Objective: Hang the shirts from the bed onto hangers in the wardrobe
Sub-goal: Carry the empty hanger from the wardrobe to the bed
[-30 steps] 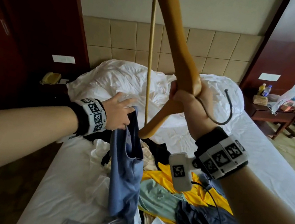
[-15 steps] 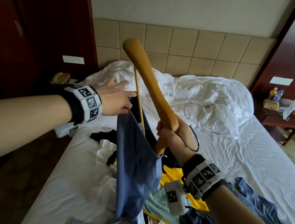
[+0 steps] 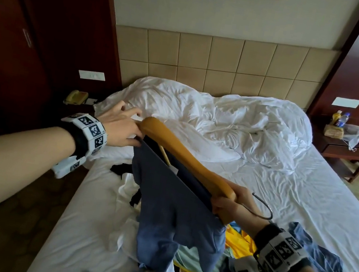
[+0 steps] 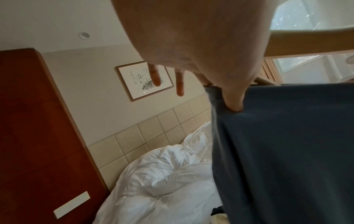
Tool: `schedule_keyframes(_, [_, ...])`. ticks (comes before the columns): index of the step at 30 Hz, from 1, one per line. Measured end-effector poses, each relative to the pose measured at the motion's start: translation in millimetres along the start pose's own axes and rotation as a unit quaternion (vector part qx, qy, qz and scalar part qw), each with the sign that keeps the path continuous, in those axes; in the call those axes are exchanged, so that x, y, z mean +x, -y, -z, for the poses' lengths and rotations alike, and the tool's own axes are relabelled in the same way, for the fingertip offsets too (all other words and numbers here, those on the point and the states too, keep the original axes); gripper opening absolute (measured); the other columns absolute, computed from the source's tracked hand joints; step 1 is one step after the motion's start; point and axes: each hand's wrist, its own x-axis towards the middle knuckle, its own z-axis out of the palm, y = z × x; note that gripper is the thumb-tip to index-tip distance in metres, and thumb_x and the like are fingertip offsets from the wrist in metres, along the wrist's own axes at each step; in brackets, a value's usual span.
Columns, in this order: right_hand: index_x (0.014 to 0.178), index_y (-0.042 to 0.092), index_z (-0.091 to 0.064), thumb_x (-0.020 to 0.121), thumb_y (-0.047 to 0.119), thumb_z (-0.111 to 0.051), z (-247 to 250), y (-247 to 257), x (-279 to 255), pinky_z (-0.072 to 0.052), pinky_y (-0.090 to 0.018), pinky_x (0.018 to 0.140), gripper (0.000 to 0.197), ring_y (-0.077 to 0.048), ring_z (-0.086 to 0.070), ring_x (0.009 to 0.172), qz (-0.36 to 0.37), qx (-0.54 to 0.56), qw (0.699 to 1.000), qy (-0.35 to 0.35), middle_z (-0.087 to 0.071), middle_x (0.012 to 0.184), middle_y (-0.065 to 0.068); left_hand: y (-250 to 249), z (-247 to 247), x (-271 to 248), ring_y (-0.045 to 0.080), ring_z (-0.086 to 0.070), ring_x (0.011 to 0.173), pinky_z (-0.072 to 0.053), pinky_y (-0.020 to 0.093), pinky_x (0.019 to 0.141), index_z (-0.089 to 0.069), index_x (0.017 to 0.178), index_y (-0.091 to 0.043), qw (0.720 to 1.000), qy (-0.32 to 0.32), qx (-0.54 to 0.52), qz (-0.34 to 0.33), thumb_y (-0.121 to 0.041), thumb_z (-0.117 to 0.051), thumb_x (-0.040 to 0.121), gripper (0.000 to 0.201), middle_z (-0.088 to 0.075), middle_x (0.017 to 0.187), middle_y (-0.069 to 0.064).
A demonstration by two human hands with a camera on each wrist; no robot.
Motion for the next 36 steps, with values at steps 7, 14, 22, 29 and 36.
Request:
schedule_keyframes(7, [0.111, 0.048, -0.07, 0.066, 0.014, -0.061, 12, -8, -5, -0.057, -0.047, 0.07, 0.057, -0.022, -0.069, 0.069, -0.005, -0.072, 0.997, 0.006, -0.072, 0.078, -0.01, 16, -7, 1, 0.018, -0.026, 0.14, -0.025, 0.043, 0.101, -0.064, 0.106, -0.045, 0.996, -0.034, 0.031, -0.072, -0.06, -0.04, 0.095, 0.03, -0.045, 0.133, -0.034])
schedule_keyframes(14, [0.115, 0.034, -0.072, 0.074, 0.007, -0.068, 19, -1, 9, -0.056, -0.026, 0.071, 0.049, -0.004, -0.07, 0.076, -0.025, -0.162, 0.986, 0.041, -0.075, 0.087, 0.012, -19, 6, 7, 0.02, -0.033, 0.136, -0.028, 0.046, 0.098, -0.067, 0.101, -0.038, 0.993, -0.066, 0.034, -0.086, -0.053, -0.048, 0.096, 0.025, -0.05, 0.139, -0.024])
schedule_keyframes(22, [0.096, 0.013, -0.077, 0.083, 0.008, -0.075, 42, 64, 45, -0.053, -0.03, 0.057, 0.014, -0.022, -0.065, 0.062, -0.037, -0.118, 0.992, 0.031, -0.072, 0.077, -0.016, -66, 38, 11, 0.019, -0.06, 0.101, -0.042, 0.038, 0.083, -0.069, 0.096, -0.026, 0.978, -0.165, 0.017, -0.124, -0.049, -0.022, 0.093, 0.053, -0.067, 0.111, -0.008])
schedule_keyframes(29, [0.1, 0.005, -0.072, 0.082, 0.008, -0.076, 45, 118, 70, -0.053, -0.041, 0.071, 0.018, -0.038, -0.065, 0.075, 0.016, -0.161, 0.985, 0.06, -0.072, 0.082, -0.019, -71, 56, 9, 0.024, -0.061, 0.099, -0.05, 0.04, 0.084, -0.063, 0.114, -0.031, 0.975, -0.136, -0.115, -0.136, -0.049, -0.046, 0.096, 0.031, -0.056, 0.121, -0.003])
schedule_keyframes(36, [0.101, 0.014, -0.077, 0.083, 0.013, -0.075, 42, 138, 77, -0.057, -0.037, 0.071, 0.019, -0.036, -0.067, 0.083, 0.045, -0.198, 0.976, 0.079, -0.073, 0.084, -0.014, -75, 80, 1, 0.017, -0.063, 0.096, -0.053, 0.042, 0.083, -0.037, 0.118, -0.031, 0.928, -0.152, -0.337, -0.054, -0.044, -0.07, 0.086, 0.048, -0.059, 0.115, -0.008])
